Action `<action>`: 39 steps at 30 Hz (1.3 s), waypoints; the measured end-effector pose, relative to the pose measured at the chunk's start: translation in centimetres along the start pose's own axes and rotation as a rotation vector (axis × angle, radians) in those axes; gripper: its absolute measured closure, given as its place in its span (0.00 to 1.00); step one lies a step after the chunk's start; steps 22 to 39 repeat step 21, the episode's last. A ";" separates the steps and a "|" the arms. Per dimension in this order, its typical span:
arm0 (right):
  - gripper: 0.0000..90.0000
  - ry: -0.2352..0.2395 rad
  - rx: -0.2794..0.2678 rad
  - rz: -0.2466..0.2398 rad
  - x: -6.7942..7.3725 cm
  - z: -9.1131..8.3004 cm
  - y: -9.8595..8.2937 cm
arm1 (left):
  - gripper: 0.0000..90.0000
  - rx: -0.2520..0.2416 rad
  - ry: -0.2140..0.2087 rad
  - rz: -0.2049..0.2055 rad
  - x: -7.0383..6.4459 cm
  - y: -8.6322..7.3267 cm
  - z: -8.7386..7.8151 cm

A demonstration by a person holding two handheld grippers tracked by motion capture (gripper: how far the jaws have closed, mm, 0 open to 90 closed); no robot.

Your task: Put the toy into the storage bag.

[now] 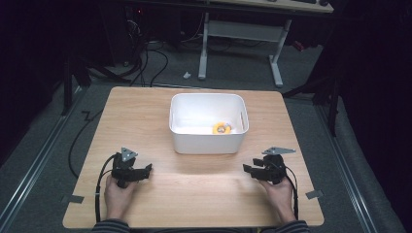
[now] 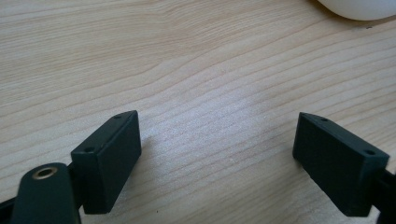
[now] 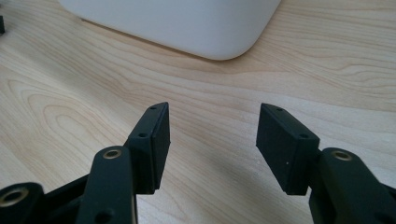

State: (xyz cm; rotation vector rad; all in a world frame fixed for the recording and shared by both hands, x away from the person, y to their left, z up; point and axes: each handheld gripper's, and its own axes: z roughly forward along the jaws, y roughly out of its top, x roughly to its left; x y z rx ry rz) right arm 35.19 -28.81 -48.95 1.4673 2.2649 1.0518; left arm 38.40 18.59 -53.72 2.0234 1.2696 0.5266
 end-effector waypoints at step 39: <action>0.38 -0.136 -0.043 -0.138 1.4 4.3 -1.9 | 0.17 0.000 0.000 0.000 0.0 0.0 0.0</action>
